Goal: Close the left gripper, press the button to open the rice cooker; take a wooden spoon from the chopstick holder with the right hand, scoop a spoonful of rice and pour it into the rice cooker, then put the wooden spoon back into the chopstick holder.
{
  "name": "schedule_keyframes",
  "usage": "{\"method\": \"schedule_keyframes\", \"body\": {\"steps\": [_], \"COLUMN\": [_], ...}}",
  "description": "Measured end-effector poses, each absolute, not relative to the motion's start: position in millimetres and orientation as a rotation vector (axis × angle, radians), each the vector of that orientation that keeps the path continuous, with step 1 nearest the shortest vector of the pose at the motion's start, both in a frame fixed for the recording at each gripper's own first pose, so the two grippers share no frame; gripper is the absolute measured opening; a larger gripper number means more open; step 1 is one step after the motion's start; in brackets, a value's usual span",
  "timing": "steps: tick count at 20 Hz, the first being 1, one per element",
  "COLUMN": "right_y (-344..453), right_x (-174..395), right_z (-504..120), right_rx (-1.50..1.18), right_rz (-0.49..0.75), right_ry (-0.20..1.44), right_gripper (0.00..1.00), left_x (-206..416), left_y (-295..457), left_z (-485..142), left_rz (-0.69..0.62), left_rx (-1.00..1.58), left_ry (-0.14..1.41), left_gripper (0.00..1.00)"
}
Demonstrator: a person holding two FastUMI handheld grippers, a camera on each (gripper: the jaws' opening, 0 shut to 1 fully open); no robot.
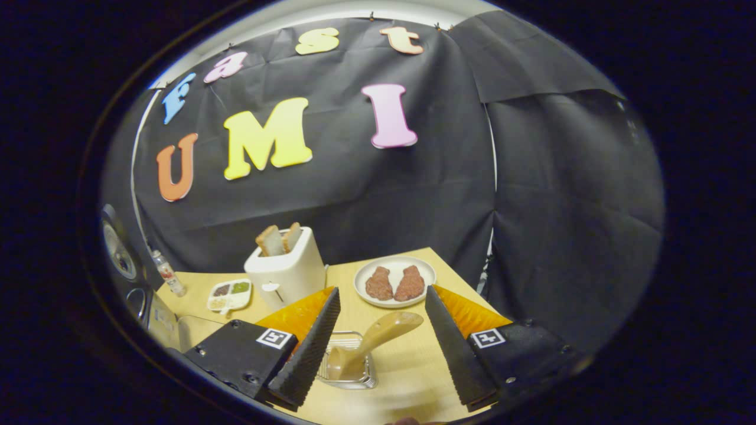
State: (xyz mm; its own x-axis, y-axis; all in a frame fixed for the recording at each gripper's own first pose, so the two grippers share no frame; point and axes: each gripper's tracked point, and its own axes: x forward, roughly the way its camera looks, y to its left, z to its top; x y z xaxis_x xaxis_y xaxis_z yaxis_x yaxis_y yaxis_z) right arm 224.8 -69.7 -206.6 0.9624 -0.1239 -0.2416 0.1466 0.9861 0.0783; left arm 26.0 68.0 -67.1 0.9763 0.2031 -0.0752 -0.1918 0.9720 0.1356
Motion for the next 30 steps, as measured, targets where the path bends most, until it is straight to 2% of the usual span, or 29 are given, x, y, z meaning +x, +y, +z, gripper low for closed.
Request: {"method": "schedule_keyframes", "body": {"steps": [1,2,3,4,5,7,8,9,10,11,12,13,14,15,22,23,27,30], "right_y": [-61,-51,-43,-35,-23,-7,2,13,20,28,35,38,38,40,60,64,72,76], "right_x": [213,199,185,171,159,134,121,111,102,92,84,77,72,68,58,57,52,47], "right_z": [-188,-171,-152,-133,-115,-85,-74,-64,-59,-52,-48,-45,-43,-42,-55,-55,-57,-63], "right_rx": [0.082,0.06,0.032,0.006,-0.013,-0.064,-0.077,-0.078,-0.075,-0.066,-0.062,-0.07,-0.084,-0.088,-0.044,-0.05,-0.08,-0.089], "right_rz": [-0.117,-0.096,-0.086,-0.067,-0.046,-0.03,-0.016,0.005,0.018,0.034,0.049,0.051,0.052,0.055,0.104,0.11,0.125,0.134], "right_ry": [0.216,0.195,0.174,0.155,0.132,0.1,0.1,0.098,0.104,0.107,0.105,0.105,0.102,0.106,0.178,0.188,0.204,0.231], "right_gripper": [0.91,0.96,0.97,0.93,0.97,0.98,0.94,0.98,0.99,1.0,0.99,0.99,1.0,0.99,0.97,0.99,1.0,1.0], "left_x": [27,27,30,31,32,38,40,43,47,52,56,59,65,68,127,140,197,237], "left_y": [69,71,72,73,74,79,81,82,85,87,91,95,99,101,110,112,126,137], "left_z": [-66,-65,-63,-61,-58,-53,-52,-50,-51,-48,-44,-41,-38,-39,-16,-14,-13,-33], "left_rz": [0.196,0.192,0.187,0.182,0.178,0.175,0.174,0.172,0.174,0.173,0.178,0.183,0.188,0.188,0.181,0.178,0.188,0.192], "left_rx": [0.128,0.125,0.117,0.107,0.098,0.089,0.093,0.099,0.102,0.102,0.095,0.087,0.073,0.058,0.062,0.053,0.036,0.015], "left_ry": [0.085,0.082,0.078,0.075,0.072,0.06,0.059,0.058,0.067,0.069,0.067,0.063,0.063,0.068,0.063,0.065,0.117,0.224], "left_gripper": [0.95,0.95,0.9,0.95,0.95,0.95,0.95,0.9,0.9,0.95,0.95,0.9,1.0,0.95,0.95,0.95,0.95,0.95]}}
